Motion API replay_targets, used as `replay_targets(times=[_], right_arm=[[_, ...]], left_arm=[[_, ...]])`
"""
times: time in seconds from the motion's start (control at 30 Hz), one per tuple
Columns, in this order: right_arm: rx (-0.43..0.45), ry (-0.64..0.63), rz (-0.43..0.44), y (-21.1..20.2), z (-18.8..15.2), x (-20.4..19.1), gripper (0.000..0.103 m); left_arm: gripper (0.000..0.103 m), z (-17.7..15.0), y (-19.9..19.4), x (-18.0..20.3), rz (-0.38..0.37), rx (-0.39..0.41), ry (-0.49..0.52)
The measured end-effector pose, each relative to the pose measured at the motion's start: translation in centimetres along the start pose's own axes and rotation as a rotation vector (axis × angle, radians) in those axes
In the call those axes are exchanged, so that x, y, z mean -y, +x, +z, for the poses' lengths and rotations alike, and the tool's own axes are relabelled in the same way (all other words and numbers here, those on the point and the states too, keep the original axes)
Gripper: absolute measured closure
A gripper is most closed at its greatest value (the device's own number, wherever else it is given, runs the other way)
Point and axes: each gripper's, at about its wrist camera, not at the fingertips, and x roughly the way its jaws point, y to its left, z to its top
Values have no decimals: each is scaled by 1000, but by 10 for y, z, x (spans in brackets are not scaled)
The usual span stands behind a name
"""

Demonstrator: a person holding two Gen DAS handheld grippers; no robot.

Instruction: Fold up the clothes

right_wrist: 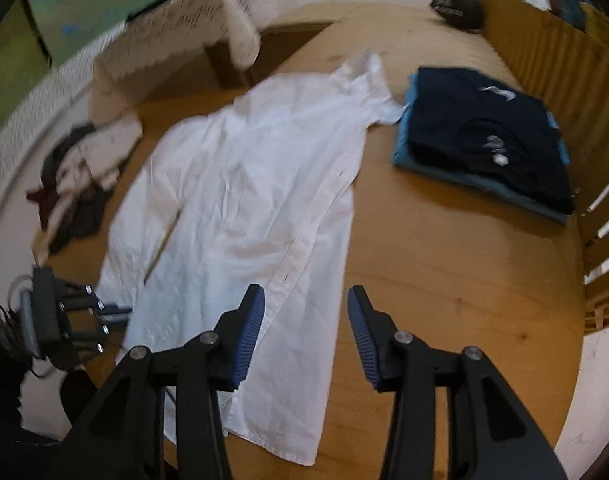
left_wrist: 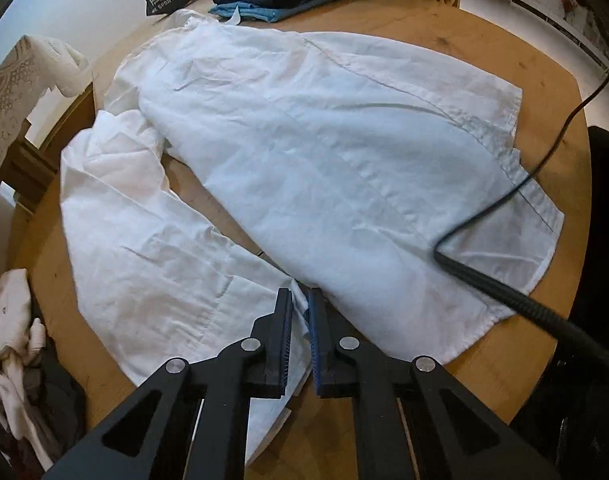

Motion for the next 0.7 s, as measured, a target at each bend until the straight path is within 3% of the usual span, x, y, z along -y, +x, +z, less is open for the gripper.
replay_targets(times=[0.07,0.17,0.3,0.47,0.63,0.7], right_arm=[[52,33,2,-21,8,7,60],[102,106,81,-53,15,16,60],[80,92,84,-54,0,4,54],[-74,71,111,10,-29,-22,54],[-176,44,100,73,-46,-40,54],[-212,34,104,92,-51,-46,54]], left_arm=[[98,-3,-7,-4,42,9,-10],[99,-10,-18,-20,119,24,-60],[99,-27,-48,-59,171,92,-236],[99,-64,-80,-113,344,113,-408],[93,-116,-77,-176,590,-21,-558],[72,-131,-82,-188,639,-37,-605]])
